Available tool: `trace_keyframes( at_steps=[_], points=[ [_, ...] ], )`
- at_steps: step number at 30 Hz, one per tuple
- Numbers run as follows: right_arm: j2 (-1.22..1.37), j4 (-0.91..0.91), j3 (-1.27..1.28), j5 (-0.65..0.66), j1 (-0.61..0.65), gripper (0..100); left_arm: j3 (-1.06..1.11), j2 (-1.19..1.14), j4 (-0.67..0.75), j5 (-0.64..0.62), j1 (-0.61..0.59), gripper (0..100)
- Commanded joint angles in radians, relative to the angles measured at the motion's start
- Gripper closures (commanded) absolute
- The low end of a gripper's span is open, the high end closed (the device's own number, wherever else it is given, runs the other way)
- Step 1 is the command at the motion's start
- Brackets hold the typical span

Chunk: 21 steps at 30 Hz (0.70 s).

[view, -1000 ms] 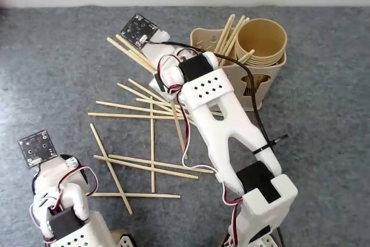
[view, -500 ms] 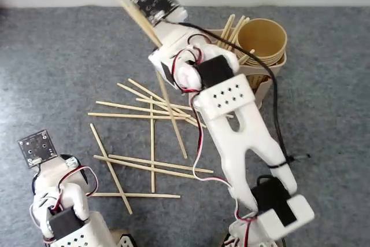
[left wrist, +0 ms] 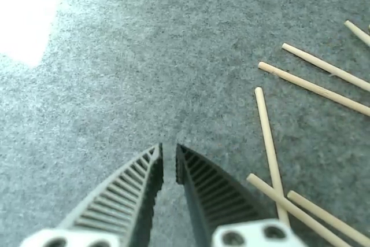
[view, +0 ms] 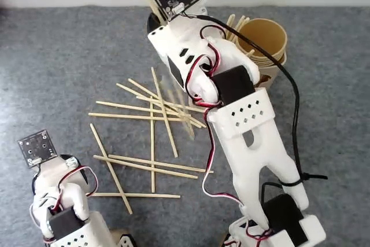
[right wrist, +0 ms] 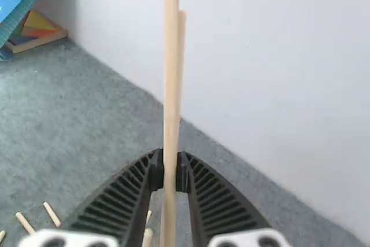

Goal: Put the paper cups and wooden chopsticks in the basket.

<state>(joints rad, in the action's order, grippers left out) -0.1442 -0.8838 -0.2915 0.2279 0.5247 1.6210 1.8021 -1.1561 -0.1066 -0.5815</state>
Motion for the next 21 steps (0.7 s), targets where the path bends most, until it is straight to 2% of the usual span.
trace_keyframes(
  at_steps=[1,13,21],
  points=[
    [-0.056,0.038,-0.026,0.0,-0.016,99.0,-0.031,0.006,0.021,0.011,-0.003,96],
    [-0.044,0.243,-0.02,-0.008,-0.176,99.0,-0.031,0.006,0.021,0.011,-0.003,96],
    [0.137,0.302,-0.02,-0.011,-0.22,99.0,-0.031,0.006,0.021,0.011,-0.003,96]
  ],
)
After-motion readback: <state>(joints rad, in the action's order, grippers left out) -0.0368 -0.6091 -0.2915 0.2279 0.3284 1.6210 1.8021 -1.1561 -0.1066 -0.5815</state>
